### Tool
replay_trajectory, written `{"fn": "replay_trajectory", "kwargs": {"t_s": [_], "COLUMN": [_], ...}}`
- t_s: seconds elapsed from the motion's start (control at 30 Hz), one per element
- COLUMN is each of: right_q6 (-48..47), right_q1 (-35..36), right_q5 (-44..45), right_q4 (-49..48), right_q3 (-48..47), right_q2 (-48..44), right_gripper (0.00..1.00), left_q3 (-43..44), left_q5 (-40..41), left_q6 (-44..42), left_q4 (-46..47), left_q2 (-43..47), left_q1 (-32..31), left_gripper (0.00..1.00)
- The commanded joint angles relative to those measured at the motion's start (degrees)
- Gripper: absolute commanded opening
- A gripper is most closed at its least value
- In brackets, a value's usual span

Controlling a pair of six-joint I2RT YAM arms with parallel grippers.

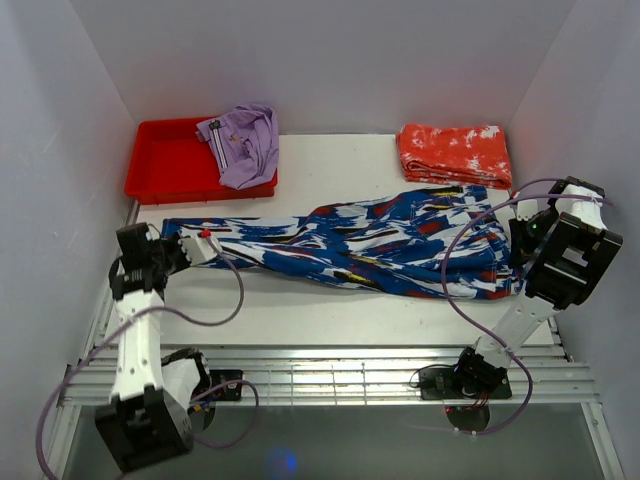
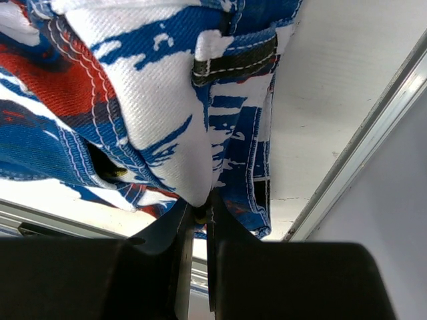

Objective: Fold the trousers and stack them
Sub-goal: Flatten the trousers out

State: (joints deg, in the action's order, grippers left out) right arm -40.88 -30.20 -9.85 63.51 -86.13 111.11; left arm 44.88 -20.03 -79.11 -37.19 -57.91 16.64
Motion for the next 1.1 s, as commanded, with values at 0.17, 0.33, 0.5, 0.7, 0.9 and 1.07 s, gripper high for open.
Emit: {"fn": "replay_trajectory", "kwargs": {"t_s": [0.17, 0.33, 0.5, 0.7, 0.9, 1.07], "right_q6": [-1.30, -1.83, -1.92, -2.01, -2.27, -2.36], "right_q1": [-0.65, -0.65, -0.65, -0.65, -0.65, -0.65], "right_q5": [1.58, 2.20, 2.03, 2.03, 1.85, 1.67], "right_q4": [-1.37, -1.45, -1.45, -1.81, -1.98, -2.16], "right_q3": [0.87, 0.61, 1.14, 1.75, 2.02, 2.89], "right_q2": [-1.42, -1.60, -1.42, -0.98, -0.72, -1.07], "right_gripper": [0.08, 0.08, 0.08, 0.08, 0.08, 0.08], "left_q3": [-22.81, -14.95, -0.79, 18.91, 22.52, 26.91], "left_q5": [2.64, -4.04, -10.98, -15.31, -7.31, -2.92], "left_q6": [-12.71, -12.30, -7.46, 2.53, 12.66, 18.72], "left_q4": [3.47, -14.90, -25.53, -39.37, -36.65, -29.53], "left_q2": [26.70, 22.87, 9.68, -12.43, -31.98, -41.92], "left_q1": [2.08, 2.34, 2.69, 3.22, 7.06, 12.79], "left_gripper": [0.30, 0.97, 0.96, 0.96, 0.93, 0.93]}}
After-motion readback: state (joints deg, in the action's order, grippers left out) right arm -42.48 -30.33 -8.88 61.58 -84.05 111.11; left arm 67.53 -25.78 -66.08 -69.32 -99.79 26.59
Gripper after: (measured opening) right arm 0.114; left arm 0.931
